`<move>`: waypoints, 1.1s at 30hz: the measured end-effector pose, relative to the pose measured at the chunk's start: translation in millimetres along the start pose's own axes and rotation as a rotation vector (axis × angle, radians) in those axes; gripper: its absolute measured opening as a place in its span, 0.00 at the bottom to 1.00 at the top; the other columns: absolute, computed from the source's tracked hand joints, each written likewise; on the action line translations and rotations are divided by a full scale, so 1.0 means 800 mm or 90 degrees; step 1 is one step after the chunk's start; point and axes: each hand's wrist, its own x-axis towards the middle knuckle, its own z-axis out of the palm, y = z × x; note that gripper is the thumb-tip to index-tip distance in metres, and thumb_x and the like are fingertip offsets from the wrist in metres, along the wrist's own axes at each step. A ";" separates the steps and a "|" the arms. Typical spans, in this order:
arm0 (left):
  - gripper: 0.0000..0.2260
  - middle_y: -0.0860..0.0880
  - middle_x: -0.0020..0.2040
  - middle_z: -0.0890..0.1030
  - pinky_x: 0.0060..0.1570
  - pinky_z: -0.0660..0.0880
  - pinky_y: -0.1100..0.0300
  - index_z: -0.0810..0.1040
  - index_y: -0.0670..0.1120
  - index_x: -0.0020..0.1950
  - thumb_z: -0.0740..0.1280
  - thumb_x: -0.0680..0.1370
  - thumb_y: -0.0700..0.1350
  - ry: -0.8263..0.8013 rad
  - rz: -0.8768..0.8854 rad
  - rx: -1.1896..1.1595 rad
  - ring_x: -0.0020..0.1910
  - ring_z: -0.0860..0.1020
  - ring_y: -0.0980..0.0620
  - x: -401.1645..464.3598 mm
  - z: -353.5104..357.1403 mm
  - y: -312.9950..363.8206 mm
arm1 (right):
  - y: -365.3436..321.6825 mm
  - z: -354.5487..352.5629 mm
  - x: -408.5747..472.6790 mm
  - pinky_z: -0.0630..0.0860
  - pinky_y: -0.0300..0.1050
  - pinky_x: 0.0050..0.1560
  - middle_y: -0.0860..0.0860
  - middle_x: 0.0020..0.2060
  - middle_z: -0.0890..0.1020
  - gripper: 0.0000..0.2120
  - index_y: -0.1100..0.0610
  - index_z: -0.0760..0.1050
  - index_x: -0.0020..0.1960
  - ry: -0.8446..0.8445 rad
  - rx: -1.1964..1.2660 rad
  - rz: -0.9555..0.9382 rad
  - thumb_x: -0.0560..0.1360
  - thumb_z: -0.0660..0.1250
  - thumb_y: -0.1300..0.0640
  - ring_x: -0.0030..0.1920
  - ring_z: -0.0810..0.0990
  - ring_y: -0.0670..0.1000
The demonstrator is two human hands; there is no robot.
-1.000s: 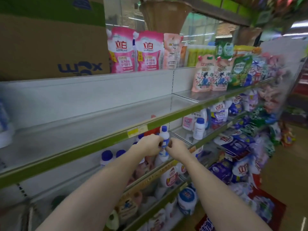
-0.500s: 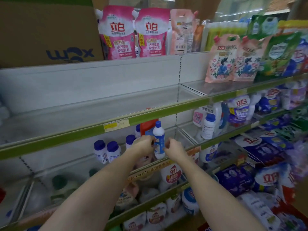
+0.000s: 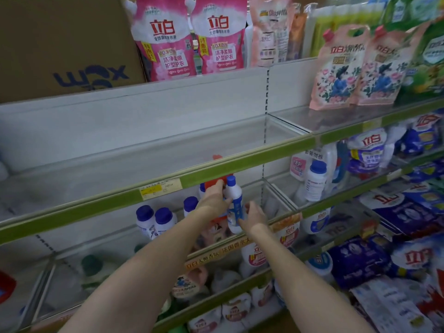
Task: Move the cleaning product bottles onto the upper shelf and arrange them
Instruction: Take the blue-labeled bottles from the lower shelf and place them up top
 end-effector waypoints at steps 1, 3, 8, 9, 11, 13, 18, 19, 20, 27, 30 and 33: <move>0.14 0.48 0.57 0.79 0.54 0.76 0.54 0.71 0.47 0.62 0.70 0.79 0.43 0.001 -0.005 -0.027 0.55 0.78 0.47 0.006 0.000 -0.001 | 0.000 0.000 0.003 0.69 0.46 0.55 0.56 0.67 0.72 0.23 0.58 0.67 0.69 -0.004 -0.009 0.002 0.79 0.71 0.56 0.67 0.74 0.57; 0.19 0.49 0.60 0.78 0.56 0.73 0.59 0.71 0.45 0.67 0.71 0.78 0.43 0.007 -0.014 -0.087 0.58 0.77 0.50 0.014 0.000 -0.005 | 0.000 0.003 0.013 0.71 0.48 0.58 0.56 0.66 0.73 0.24 0.57 0.67 0.68 -0.022 -0.023 0.007 0.77 0.73 0.54 0.66 0.75 0.57; 0.21 0.50 0.61 0.78 0.57 0.71 0.62 0.74 0.43 0.69 0.72 0.78 0.46 -0.037 -0.016 -0.183 0.60 0.76 0.52 0.031 -0.004 -0.012 | -0.010 0.018 0.036 0.70 0.45 0.51 0.55 0.63 0.77 0.26 0.57 0.68 0.67 -0.035 -0.039 0.015 0.75 0.75 0.51 0.61 0.79 0.56; 0.20 0.49 0.62 0.79 0.59 0.72 0.61 0.75 0.43 0.69 0.72 0.78 0.47 -0.050 -0.019 -0.194 0.62 0.76 0.52 0.036 -0.003 -0.014 | -0.011 0.022 0.039 0.71 0.46 0.51 0.56 0.63 0.77 0.26 0.57 0.68 0.67 -0.029 -0.017 0.013 0.75 0.75 0.52 0.61 0.79 0.57; 0.19 0.48 0.64 0.79 0.62 0.73 0.58 0.75 0.44 0.69 0.71 0.79 0.47 -0.061 -0.030 -0.210 0.63 0.77 0.51 0.042 0.000 -0.018 | -0.010 0.032 0.048 0.74 0.48 0.53 0.56 0.62 0.78 0.26 0.58 0.68 0.66 -0.019 0.029 0.007 0.74 0.76 0.53 0.60 0.79 0.58; 0.19 0.47 0.66 0.79 0.64 0.73 0.57 0.75 0.43 0.69 0.70 0.80 0.48 -0.062 -0.045 -0.217 0.64 0.76 0.51 0.047 0.004 -0.020 | -0.010 0.039 0.055 0.75 0.49 0.51 0.55 0.59 0.80 0.26 0.58 0.69 0.65 -0.021 0.079 0.014 0.73 0.77 0.52 0.57 0.80 0.57; 0.19 0.46 0.66 0.77 0.59 0.69 0.60 0.73 0.43 0.71 0.67 0.81 0.47 -0.080 -0.046 -0.152 0.65 0.75 0.48 0.055 0.006 -0.016 | -0.012 0.044 0.068 0.70 0.45 0.46 0.52 0.52 0.80 0.22 0.57 0.71 0.63 -0.014 0.130 0.037 0.74 0.76 0.54 0.51 0.79 0.54; 0.19 0.46 0.66 0.77 0.59 0.69 0.60 0.72 0.42 0.71 0.67 0.81 0.47 -0.084 -0.040 -0.141 0.65 0.75 0.47 0.056 0.007 -0.016 | -0.011 0.044 0.070 0.72 0.46 0.47 0.52 0.52 0.80 0.22 0.57 0.71 0.62 -0.016 0.135 0.039 0.73 0.76 0.54 0.51 0.79 0.53; 0.19 0.45 0.66 0.77 0.60 0.69 0.59 0.72 0.42 0.71 0.67 0.81 0.46 -0.086 -0.030 -0.139 0.66 0.74 0.47 0.056 0.008 -0.016 | -0.011 0.045 0.072 0.74 0.48 0.48 0.51 0.52 0.81 0.22 0.56 0.72 0.62 -0.016 0.141 0.036 0.72 0.76 0.54 0.52 0.80 0.54; 0.22 0.52 0.66 0.70 0.68 0.70 0.51 0.68 0.52 0.72 0.69 0.80 0.46 -0.066 0.058 -0.183 0.66 0.71 0.50 0.031 0.017 -0.021 | 0.007 0.051 0.060 0.76 0.49 0.54 0.49 0.51 0.80 0.24 0.54 0.70 0.65 0.009 0.224 0.013 0.72 0.76 0.60 0.53 0.79 0.52; 0.15 0.48 0.61 0.72 0.63 0.74 0.49 0.69 0.56 0.63 0.68 0.80 0.47 -0.072 0.093 -0.170 0.60 0.74 0.48 0.013 0.016 -0.023 | 0.011 0.054 0.046 0.80 0.52 0.57 0.49 0.52 0.81 0.26 0.52 0.71 0.65 0.017 0.251 0.019 0.70 0.78 0.58 0.56 0.82 0.54; 0.13 0.47 0.58 0.71 0.60 0.73 0.52 0.70 0.55 0.60 0.69 0.79 0.45 -0.061 0.103 -0.173 0.57 0.73 0.46 -0.008 0.017 -0.020 | 0.009 0.052 0.031 0.77 0.45 0.51 0.49 0.54 0.81 0.29 0.49 0.72 0.66 0.034 0.176 -0.009 0.69 0.79 0.50 0.54 0.82 0.53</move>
